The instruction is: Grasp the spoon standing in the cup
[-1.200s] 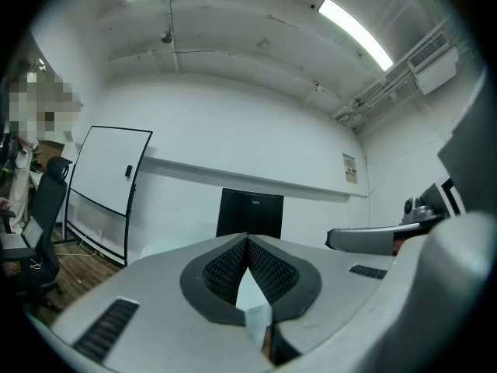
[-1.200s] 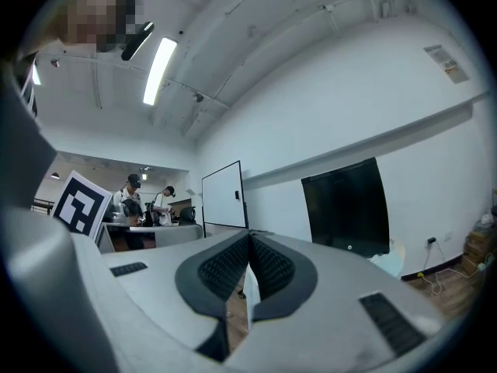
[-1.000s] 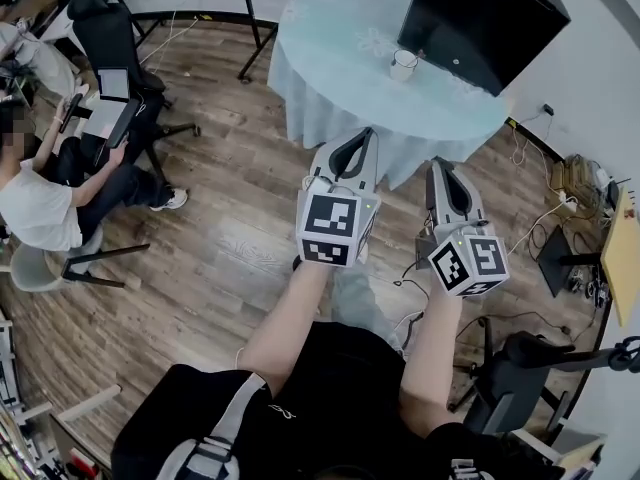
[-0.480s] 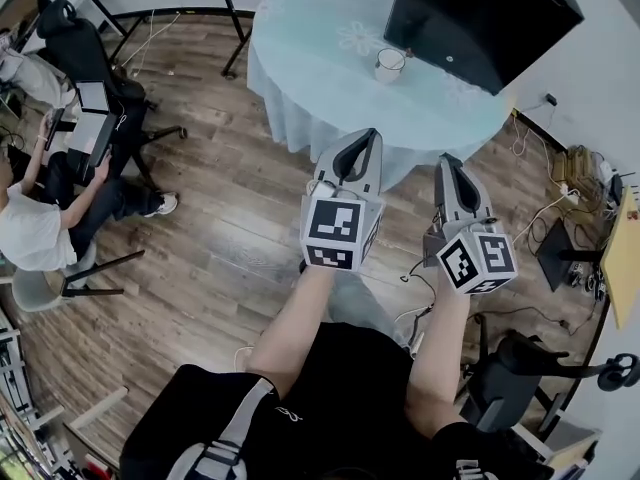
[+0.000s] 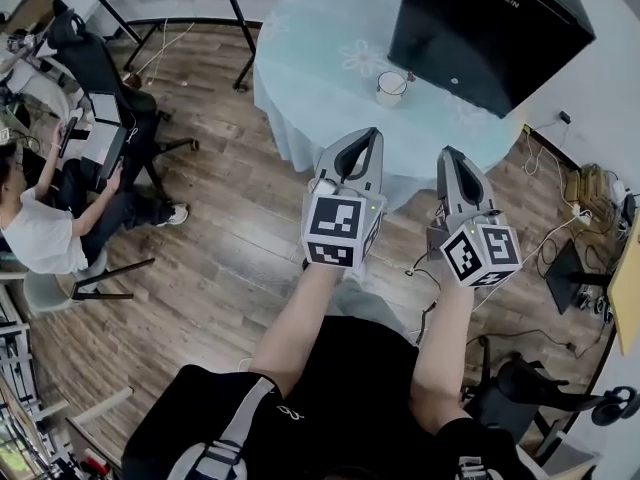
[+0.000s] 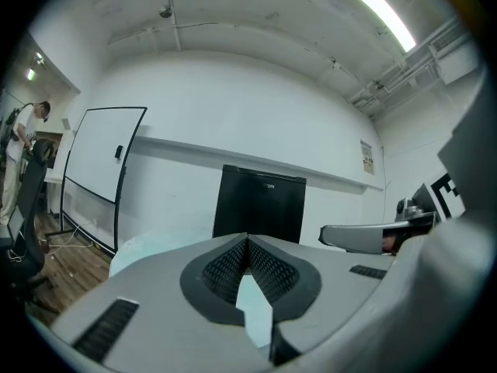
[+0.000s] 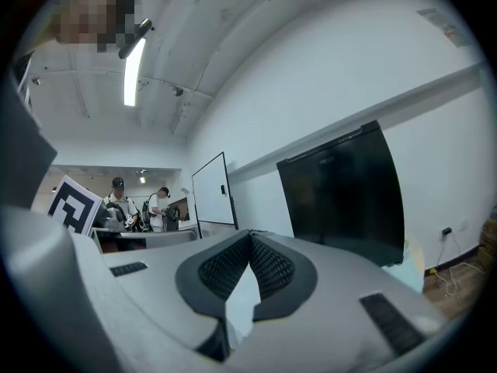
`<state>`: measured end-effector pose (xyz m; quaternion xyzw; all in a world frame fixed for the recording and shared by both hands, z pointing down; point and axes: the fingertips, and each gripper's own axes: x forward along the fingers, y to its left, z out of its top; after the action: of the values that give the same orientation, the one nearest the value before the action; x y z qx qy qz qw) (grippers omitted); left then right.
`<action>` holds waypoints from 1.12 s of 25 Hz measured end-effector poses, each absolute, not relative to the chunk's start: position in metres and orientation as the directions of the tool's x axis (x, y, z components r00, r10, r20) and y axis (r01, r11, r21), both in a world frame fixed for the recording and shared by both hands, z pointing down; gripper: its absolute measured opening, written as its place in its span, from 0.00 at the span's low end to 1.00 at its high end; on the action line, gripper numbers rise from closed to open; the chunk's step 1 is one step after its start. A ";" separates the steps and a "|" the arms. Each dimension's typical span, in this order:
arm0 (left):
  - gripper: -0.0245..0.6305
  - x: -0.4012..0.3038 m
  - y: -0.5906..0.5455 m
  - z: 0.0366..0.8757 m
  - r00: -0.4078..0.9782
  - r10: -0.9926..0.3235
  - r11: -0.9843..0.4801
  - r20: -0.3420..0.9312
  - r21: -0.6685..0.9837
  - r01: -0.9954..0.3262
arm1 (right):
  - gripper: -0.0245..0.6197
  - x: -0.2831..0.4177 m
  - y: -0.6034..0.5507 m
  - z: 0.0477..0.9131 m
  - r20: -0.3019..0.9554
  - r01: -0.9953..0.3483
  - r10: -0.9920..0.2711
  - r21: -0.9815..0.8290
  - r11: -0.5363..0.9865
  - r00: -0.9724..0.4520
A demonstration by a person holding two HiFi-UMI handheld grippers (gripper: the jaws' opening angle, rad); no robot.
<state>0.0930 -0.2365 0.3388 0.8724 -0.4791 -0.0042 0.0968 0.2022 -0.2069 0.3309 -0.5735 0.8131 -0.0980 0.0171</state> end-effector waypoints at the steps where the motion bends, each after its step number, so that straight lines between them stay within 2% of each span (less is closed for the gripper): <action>1: 0.06 0.093 -0.239 0.334 0.538 -0.839 -0.521 0.080 0.165 -0.837 | 0.05 0.203 -0.211 0.326 0.072 -0.927 -0.936 -0.178 0.329 -0.345; 13: 0.06 0.098 -0.264 0.308 0.500 -0.865 -0.493 0.047 0.109 -0.863 | 0.05 0.211 -0.244 0.300 0.003 -0.909 -0.921 -0.160 0.385 -0.390; 28: 0.06 0.099 -0.359 0.393 0.496 -0.845 -0.457 0.201 0.212 -0.864 | 0.05 0.216 -0.332 0.369 0.158 -0.928 -0.923 -0.187 0.321 -0.351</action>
<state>0.0990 -0.3591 0.3934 0.8528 -0.5009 0.0331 0.1438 0.2159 -0.3320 0.3694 -0.5696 0.8126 -0.1227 -0.0110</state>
